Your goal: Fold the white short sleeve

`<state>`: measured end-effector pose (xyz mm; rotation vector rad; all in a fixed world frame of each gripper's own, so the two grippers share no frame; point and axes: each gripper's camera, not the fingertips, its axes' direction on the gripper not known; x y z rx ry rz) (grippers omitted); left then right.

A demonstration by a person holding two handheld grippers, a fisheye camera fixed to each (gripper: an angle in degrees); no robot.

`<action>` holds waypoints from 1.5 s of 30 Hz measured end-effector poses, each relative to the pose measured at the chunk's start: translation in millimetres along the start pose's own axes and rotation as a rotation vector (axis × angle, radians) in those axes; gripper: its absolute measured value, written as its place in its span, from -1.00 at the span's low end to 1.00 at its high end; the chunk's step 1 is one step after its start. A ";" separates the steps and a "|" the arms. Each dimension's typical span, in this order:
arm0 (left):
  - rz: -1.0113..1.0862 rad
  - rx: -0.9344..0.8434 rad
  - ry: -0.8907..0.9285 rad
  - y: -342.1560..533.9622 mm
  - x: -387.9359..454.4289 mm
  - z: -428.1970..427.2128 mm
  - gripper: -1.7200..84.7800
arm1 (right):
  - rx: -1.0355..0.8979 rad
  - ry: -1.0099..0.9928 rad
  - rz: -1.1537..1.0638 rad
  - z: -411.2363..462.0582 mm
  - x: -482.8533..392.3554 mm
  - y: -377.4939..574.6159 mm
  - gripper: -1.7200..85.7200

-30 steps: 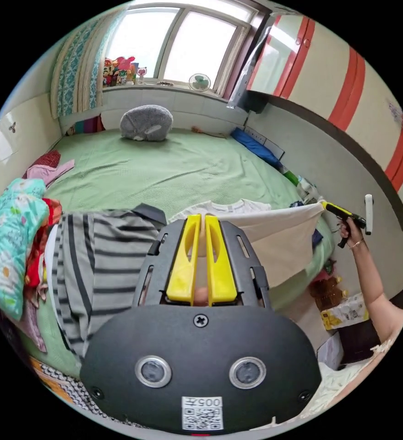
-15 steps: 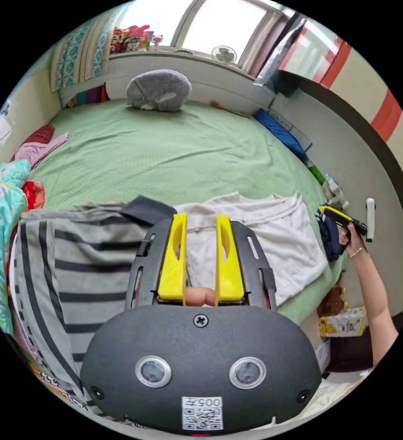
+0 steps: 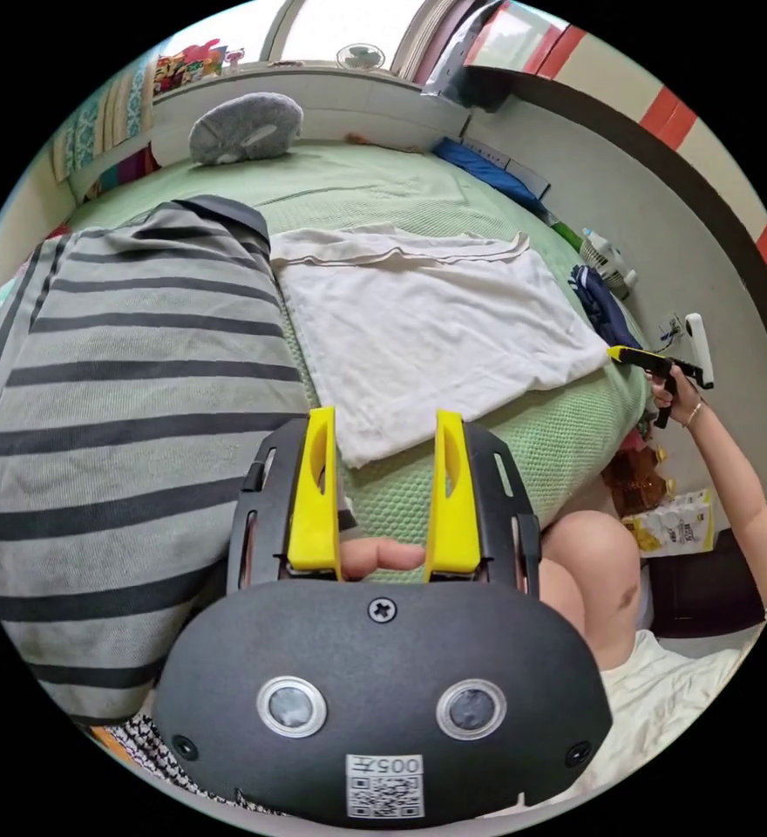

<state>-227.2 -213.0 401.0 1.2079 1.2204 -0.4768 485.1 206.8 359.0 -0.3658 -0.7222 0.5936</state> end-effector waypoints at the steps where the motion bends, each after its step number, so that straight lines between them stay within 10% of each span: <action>1: 0.007 0.004 -0.008 -3.3 6.9 1.7 -0.59 | 0.006 -0.011 0.014 6.2 2.3 1.3 -0.70; 45: 0.046 -0.141 0.088 123.5 63.8 55.0 -0.96 | -0.045 -0.064 0.074 -17.7 24.8 179.5 -0.95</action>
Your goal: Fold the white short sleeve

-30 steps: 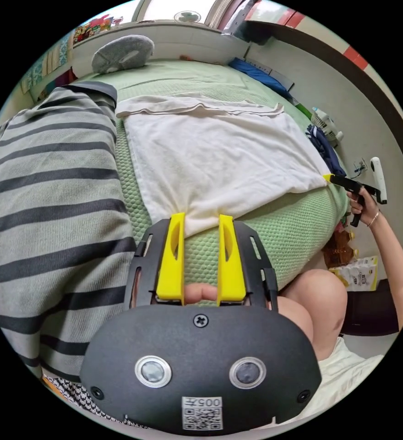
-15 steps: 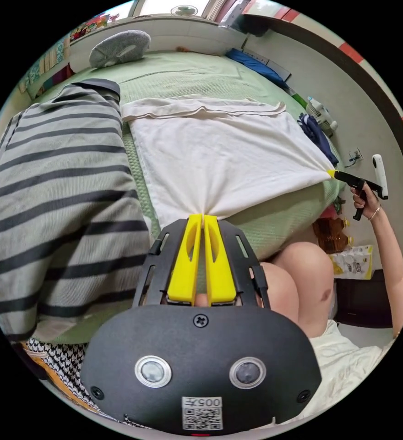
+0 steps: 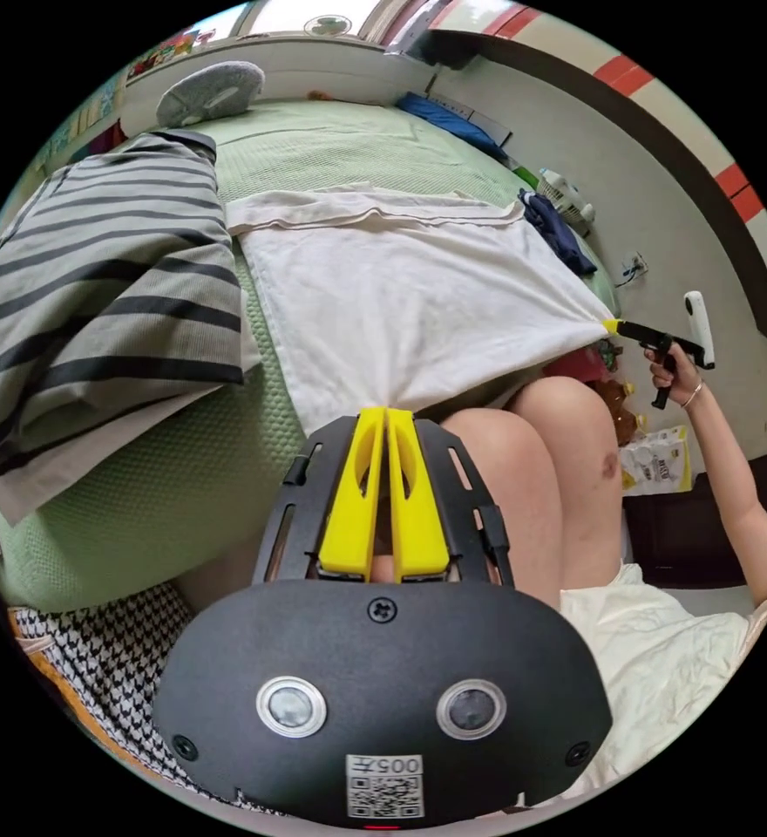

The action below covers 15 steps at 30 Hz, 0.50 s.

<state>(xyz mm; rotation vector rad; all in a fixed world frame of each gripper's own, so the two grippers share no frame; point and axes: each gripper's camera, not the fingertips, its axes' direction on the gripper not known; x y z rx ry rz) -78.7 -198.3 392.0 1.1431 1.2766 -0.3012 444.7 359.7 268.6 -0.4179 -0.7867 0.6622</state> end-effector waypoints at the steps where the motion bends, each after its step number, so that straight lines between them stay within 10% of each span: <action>1: 0.018 -0.004 -0.034 4.7 3.0 -1.3 -0.96 | -0.010 0.001 -0.010 -1.5 -2.6 2.8 -0.92; 15: -0.025 0.096 -0.087 -14.7 -13.9 -32.8 -0.96 | 0.077 0.125 -0.190 -14.8 -59.5 -13.7 -0.87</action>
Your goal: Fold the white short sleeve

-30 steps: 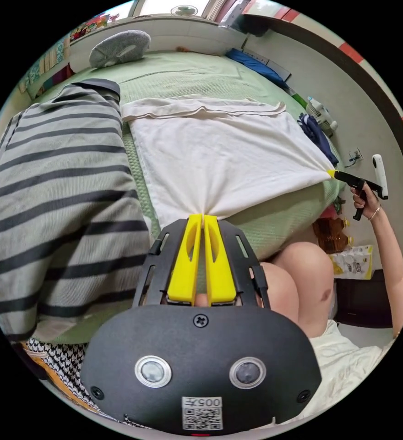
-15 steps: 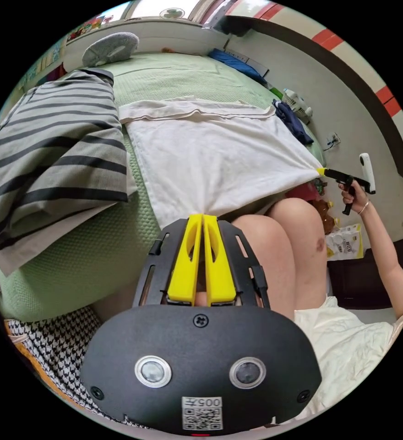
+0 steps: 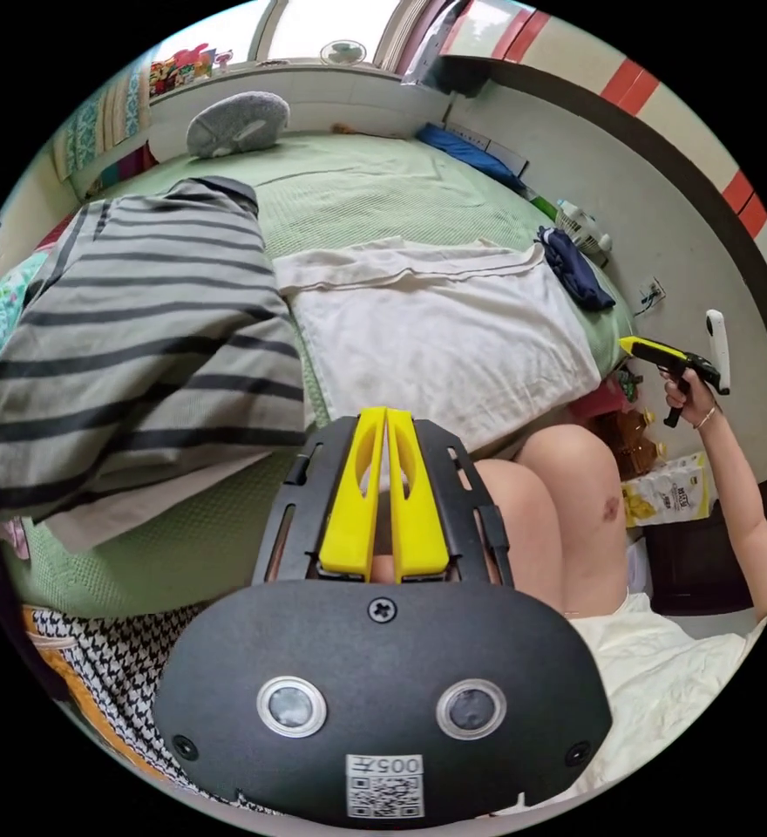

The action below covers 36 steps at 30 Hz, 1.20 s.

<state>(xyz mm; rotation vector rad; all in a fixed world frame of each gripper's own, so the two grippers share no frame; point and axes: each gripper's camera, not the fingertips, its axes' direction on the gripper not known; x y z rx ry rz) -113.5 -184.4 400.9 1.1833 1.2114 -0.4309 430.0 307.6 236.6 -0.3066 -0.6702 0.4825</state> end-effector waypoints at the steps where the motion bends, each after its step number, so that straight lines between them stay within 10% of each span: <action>1: 0.011 0.007 -0.002 -8.1 3.4 2.7 -0.96 | -0.001 -0.010 -0.021 6.4 -6.8 -7.7 -0.85; 36: -0.045 0.025 0.131 -146.3 -23.7 112.2 -0.96 | -0.017 -0.135 0.030 155.8 -25.4 -177.6 -0.98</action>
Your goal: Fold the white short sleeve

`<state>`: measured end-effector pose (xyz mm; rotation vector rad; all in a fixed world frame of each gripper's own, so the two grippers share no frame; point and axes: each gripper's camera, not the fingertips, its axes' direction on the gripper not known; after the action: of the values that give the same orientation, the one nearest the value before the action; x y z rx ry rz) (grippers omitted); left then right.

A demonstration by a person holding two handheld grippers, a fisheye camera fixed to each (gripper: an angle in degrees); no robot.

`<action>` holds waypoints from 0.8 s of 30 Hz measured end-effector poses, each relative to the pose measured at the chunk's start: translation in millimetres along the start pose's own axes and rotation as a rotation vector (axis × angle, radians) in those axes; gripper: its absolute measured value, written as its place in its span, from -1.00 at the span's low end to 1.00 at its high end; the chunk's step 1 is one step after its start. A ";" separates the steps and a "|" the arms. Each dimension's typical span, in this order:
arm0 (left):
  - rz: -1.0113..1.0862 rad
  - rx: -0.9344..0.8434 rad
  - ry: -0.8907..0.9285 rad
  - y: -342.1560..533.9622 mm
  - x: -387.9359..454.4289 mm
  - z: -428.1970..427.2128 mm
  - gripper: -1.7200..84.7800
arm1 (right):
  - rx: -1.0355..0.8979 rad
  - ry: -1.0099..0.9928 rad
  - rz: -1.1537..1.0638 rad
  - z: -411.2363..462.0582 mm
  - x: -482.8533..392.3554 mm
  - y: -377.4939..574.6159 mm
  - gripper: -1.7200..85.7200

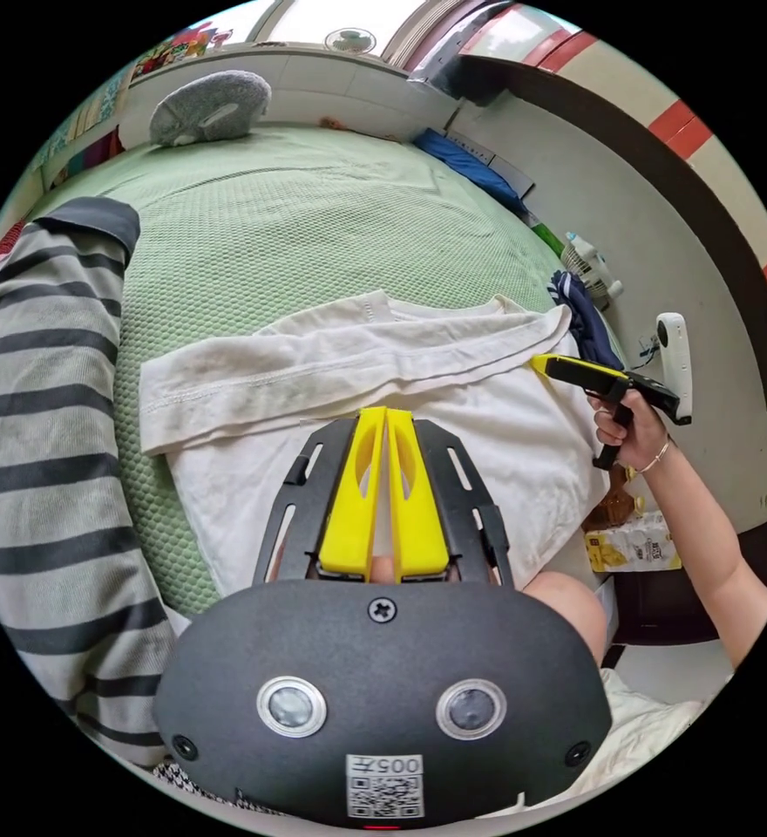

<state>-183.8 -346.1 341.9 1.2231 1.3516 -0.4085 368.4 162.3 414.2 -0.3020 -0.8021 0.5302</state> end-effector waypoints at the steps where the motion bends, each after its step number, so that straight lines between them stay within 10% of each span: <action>1: 0.000 0.001 -0.001 -2.7 -2.7 0.6 -0.96 | 0.002 0.004 -0.007 1.9 -2.1 -3.9 -0.98; 24: 0.040 0.081 -0.125 -82.5 -9.1 -36.3 -0.96 | 0.013 0.159 -0.081 34.5 -67.3 -124.7 -0.98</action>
<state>-272.3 -351.3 323.5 1.2680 1.2114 -0.5072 345.5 23.5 452.7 -0.2946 -0.6542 0.4293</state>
